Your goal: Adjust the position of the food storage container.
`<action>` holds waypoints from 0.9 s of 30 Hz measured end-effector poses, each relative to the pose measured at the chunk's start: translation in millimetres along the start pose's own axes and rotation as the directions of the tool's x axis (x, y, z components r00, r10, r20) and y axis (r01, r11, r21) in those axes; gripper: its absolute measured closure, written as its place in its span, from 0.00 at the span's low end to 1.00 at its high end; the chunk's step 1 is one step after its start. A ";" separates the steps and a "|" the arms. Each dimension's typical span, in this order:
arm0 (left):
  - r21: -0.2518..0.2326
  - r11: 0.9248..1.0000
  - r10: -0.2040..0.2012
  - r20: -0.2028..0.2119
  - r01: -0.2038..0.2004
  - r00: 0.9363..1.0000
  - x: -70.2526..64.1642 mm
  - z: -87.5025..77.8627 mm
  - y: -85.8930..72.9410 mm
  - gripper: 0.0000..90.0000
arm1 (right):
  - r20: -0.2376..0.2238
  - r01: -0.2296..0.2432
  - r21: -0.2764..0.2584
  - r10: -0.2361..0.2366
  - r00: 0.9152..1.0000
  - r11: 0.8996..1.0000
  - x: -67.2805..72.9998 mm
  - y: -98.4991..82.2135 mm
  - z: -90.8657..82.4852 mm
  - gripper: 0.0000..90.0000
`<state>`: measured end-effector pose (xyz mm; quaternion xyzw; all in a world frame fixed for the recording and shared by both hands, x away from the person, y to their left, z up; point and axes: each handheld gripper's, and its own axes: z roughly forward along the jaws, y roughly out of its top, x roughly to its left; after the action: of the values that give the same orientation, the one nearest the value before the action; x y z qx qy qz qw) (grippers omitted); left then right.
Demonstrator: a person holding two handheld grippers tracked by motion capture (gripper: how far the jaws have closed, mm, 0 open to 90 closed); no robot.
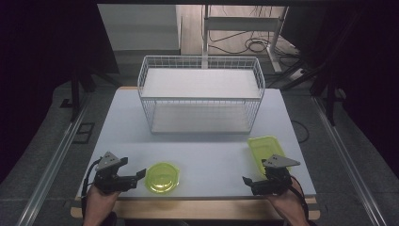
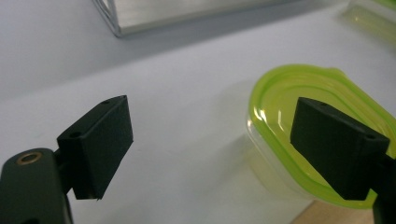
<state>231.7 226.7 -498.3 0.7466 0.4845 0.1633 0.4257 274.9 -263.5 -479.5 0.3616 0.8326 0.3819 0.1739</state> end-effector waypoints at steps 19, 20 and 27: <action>-0.033 0.995 0.098 0.019 -0.098 0.995 -24.0 -8.8 8.3 0.28 | -0.013 -0.083 -0.020 0.083 0.996 0.996 -6.2 -4.0 2.0 0.16; -0.039 0.993 0.113 0.026 -0.112 0.993 -26.5 -10.6 9.2 0.30 | -0.013 -0.082 -0.016 0.082 0.997 0.996 -6.0 -4.0 2.4 0.16; -0.046 0.983 0.183 0.102 -0.179 0.978 -47.4 -13.5 13.6 0.52 | -0.009 -0.077 -0.013 0.077 0.997 0.997 -4.4 -4.2 4.4 0.16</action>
<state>208.1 190.0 -471.7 0.7873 0.3884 0.1704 0.4475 278.4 -266.3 -485.6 0.3904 0.8163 0.3954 0.1580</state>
